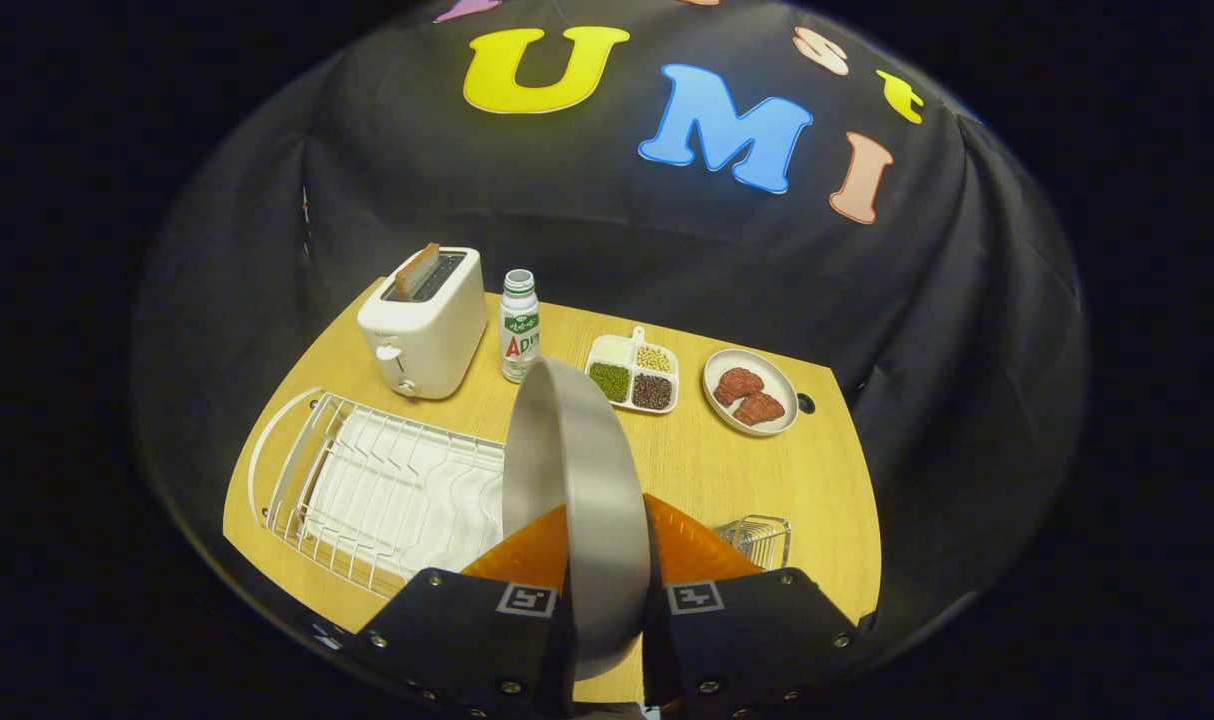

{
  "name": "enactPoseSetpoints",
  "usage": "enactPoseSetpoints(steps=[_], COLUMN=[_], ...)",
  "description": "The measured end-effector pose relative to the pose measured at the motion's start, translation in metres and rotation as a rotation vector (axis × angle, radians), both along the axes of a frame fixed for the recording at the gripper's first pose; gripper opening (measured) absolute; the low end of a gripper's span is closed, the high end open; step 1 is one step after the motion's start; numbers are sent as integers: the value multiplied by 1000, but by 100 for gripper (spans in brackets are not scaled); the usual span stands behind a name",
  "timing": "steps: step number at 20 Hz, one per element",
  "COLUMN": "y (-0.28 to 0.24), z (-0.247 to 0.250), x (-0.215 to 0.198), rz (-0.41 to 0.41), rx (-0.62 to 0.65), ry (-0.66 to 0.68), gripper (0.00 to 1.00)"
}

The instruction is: Take the plate from the dish rack, then take the spoon from the basket and place it into the plate.

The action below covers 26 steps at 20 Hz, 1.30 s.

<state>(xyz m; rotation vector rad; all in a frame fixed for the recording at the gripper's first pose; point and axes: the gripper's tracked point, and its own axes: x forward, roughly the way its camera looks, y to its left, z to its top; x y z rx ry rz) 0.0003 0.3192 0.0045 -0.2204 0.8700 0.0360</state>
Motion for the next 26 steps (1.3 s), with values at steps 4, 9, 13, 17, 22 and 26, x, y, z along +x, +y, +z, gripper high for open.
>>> enactPoseSetpoints(steps=[4, 9, 13, 17, 22, 26], y=[-32, -88, -128, -159, -173, -171], z=[13, 17, 6, -14, -46, -71], x=[-22, -45, -65, -88, -111, -124], rz=[6, -14, -42, -43, -16, -4], rx=[50, 72, 97, 111, 156, 223], ry=[-2, -9, -3, 26, 68, 89], gripper=[26, 26, 26, 26, 26, 26])
